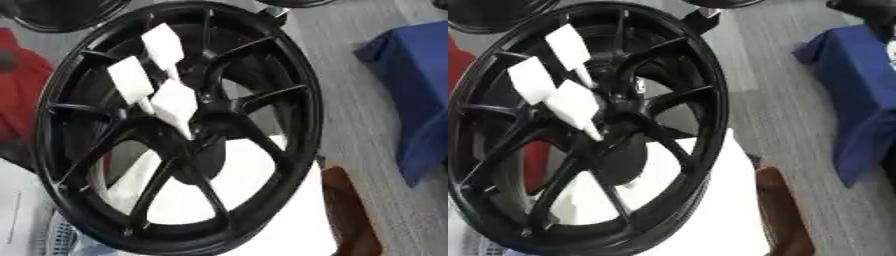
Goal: Pull the pin out of the wheel hub.
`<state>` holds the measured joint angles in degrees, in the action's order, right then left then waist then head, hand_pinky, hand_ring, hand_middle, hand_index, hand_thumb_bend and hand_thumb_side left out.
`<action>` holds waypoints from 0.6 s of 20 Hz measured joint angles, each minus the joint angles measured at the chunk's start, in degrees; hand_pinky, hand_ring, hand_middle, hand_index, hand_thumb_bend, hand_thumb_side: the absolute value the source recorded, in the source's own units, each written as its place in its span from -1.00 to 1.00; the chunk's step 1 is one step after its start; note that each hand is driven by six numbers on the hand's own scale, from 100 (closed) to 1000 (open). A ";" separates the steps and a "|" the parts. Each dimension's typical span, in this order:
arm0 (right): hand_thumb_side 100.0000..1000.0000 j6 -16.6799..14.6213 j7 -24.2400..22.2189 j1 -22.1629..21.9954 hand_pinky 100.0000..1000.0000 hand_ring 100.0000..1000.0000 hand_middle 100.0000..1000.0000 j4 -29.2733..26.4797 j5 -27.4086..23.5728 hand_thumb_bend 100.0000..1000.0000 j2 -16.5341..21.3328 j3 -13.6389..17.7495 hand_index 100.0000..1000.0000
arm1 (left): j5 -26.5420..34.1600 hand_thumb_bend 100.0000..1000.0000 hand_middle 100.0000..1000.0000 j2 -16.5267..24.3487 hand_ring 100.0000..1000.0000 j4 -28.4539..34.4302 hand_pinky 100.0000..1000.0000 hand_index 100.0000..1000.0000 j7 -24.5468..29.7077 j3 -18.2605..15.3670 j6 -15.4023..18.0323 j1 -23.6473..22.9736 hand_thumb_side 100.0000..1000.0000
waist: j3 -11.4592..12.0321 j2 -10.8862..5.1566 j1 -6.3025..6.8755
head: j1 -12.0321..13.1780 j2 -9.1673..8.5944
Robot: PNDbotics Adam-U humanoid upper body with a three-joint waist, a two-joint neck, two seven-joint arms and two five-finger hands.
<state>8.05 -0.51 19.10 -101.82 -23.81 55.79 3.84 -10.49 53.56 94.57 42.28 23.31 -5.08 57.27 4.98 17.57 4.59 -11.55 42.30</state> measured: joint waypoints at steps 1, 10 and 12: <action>-0.32 0.00 -0.02 0.00 0.87 0.35 0.32 0.00 0.00 -0.96 0.00 0.00 0.48 | 0.00 -0.03 0.43 -0.64 0.54 -0.33 0.59 0.63 0.56 0.27 -0.20 0.66 0.30 | 0.00 -0.06 0.00 | 0.07 0.00; -0.31 0.01 -0.27 0.02 0.87 0.35 0.33 0.23 0.00 -0.97 -0.01 -0.33 0.48 | -0.14 0.00 0.43 -5.96 0.54 -4.35 0.59 0.63 2.90 3.41 -1.83 5.04 0.32 | -0.02 -0.34 -0.09 | 0.45 0.01; -0.30 0.06 -0.33 0.02 0.87 0.35 0.33 0.35 0.00 -0.97 -0.01 -0.34 0.48 | -0.14 0.03 0.43 -6.28 0.53 -4.22 0.58 0.63 2.20 3.98 -3.09 5.26 0.32 | -0.02 -0.34 -0.03 | 0.45 -0.01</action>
<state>8.11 -0.84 19.12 -101.47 -23.80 55.79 3.50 -10.63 47.28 90.35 44.49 27.30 -8.17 62.53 4.96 17.24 4.56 -11.10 42.29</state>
